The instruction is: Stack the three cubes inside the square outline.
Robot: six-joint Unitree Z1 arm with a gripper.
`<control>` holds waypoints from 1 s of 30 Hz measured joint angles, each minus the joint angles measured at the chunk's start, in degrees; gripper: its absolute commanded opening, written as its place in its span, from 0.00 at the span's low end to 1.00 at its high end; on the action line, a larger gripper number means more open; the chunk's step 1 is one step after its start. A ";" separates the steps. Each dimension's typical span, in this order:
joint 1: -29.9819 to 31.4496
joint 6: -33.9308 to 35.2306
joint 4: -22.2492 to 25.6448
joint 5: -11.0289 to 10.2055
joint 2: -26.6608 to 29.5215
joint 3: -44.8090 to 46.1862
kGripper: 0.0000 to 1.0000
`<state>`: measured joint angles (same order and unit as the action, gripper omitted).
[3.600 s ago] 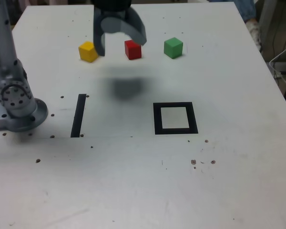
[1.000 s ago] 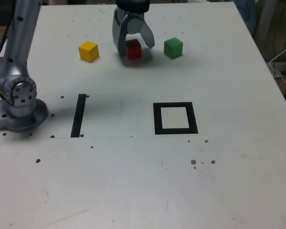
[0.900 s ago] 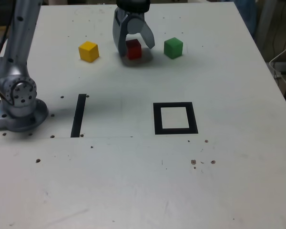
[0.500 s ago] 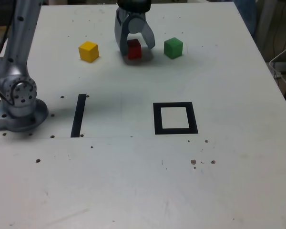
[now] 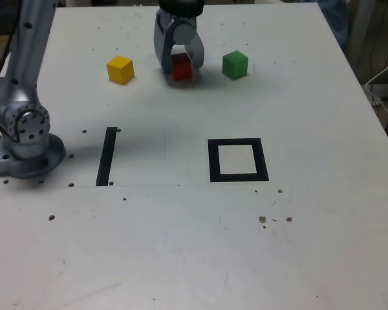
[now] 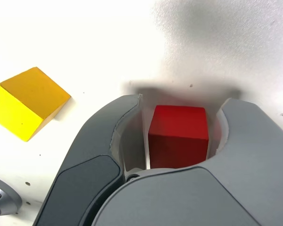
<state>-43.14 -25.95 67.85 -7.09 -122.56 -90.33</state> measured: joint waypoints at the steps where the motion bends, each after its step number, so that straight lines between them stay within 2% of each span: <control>1: 0.00 0.01 0.17 0.16 -0.04 0.01 0.44; 5: 0.00 0.01 0.71 0.65 -0.11 0.02 0.33; 14: 0.00 -0.07 0.64 0.72 -0.10 0.01 0.18; 23: 0.88 -0.41 1.51 1.28 0.54 -0.42 0.17; 30: 4.89 -0.41 4.44 1.26 4.93 -1.33 0.15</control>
<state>-38.25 -26.36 72.29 -5.83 -117.63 -91.66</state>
